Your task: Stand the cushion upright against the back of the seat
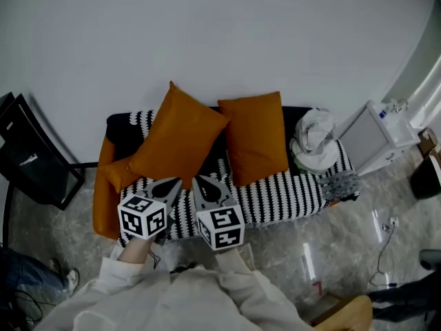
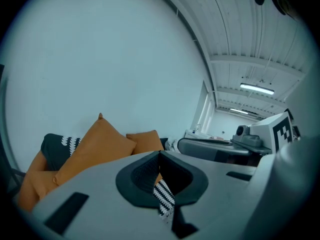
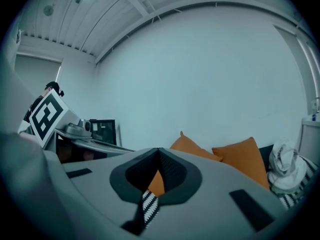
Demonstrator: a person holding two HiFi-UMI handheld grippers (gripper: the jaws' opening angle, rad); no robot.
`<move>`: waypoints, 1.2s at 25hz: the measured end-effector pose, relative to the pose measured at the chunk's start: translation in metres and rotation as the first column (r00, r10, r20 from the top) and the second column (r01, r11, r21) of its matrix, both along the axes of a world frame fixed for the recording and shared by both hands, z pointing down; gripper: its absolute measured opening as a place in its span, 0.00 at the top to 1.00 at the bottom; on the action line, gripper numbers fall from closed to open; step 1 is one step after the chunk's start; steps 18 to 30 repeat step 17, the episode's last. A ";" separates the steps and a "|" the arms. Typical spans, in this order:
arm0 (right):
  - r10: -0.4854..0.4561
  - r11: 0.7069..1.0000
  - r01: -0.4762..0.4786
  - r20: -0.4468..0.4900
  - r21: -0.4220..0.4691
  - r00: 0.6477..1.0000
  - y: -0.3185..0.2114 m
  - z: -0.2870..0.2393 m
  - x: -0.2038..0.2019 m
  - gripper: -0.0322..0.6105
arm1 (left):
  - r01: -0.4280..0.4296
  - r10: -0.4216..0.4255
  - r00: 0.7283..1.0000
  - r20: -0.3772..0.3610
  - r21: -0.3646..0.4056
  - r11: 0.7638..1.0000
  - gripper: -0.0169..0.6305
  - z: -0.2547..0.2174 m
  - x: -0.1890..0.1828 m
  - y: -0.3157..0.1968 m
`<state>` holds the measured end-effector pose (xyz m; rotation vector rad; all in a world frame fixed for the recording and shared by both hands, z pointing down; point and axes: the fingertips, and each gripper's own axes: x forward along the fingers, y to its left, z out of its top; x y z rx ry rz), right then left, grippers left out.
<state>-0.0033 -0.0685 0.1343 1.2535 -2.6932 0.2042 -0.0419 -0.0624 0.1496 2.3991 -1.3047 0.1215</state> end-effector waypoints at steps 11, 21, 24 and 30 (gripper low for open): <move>0.030 0.999 -0.030 -0.026 -0.017 0.999 0.010 0.002 -0.001 0.93 | -0.007 0.007 1.000 -0.018 -0.003 1.000 0.96 0.001 -0.010 0.007; 0.038 0.999 -0.038 -0.026 -0.017 0.999 0.017 0.003 -0.002 0.93 | -0.022 0.022 1.000 -0.016 0.009 1.000 0.96 -0.001 -0.012 0.015; 0.038 0.999 -0.038 -0.026 -0.017 0.999 0.017 0.003 -0.002 0.93 | -0.022 0.022 1.000 -0.016 0.009 1.000 0.96 -0.001 -0.012 0.015; 0.038 0.999 -0.038 -0.026 -0.017 0.999 0.017 0.003 -0.002 0.93 | -0.022 0.022 1.000 -0.016 0.009 1.000 0.96 -0.001 -0.012 0.015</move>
